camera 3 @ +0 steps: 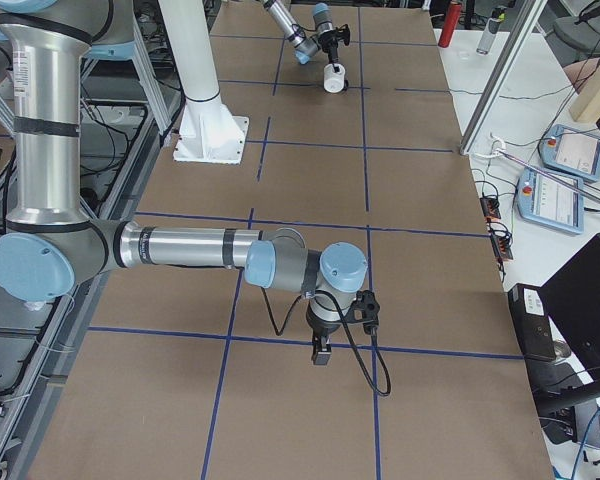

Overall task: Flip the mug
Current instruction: 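Close the left gripper on the rim of the white mug, then lift the mug with the left gripper and carry it toward table center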

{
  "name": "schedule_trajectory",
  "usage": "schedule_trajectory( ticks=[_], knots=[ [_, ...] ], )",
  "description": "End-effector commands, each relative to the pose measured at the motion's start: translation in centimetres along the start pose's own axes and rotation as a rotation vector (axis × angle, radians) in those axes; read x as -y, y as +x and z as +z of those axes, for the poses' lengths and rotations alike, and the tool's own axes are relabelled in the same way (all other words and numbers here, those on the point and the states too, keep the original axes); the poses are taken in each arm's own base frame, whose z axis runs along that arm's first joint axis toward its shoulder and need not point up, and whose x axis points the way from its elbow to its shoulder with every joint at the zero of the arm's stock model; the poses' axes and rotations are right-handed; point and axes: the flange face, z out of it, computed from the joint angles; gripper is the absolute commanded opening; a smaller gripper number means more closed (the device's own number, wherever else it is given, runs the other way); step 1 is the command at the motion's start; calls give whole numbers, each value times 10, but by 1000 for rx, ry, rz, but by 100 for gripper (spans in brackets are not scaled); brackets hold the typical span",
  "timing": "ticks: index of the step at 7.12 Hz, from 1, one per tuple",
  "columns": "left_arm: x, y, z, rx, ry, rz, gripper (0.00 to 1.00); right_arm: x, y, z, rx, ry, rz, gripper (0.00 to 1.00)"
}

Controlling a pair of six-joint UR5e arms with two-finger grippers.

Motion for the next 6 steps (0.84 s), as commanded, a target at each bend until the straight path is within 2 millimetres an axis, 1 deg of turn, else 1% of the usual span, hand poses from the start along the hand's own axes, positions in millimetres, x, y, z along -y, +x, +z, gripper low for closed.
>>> schedule_trajectory(
  ticks=[1, 2, 3, 4, 5, 6],
  knots=[
    [-6, 25, 2, -86, -16, -59, 0, 0, 0, -1, 0, 1, -1, 100],
    [-5, 42, 5, -132, 7, -60, 0, 0, 0, -1, 0, 1, -1, 100],
    [-4, 51, 9, -140, 9, -57, 0, 0, 0, -1, 0, 1, -1, 100],
    [0, 66, 21, -131, 40, -99, 0, 0, 0, -1, 0, 1, -1, 100],
    [5, 92, 43, -71, 62, -132, 0, 0, 0, -1, 0, 1, -1, 100],
    [8, 126, 72, 13, 86, -166, 0, 0, 0, -1, 0, 1, -1, 100]
  ],
)
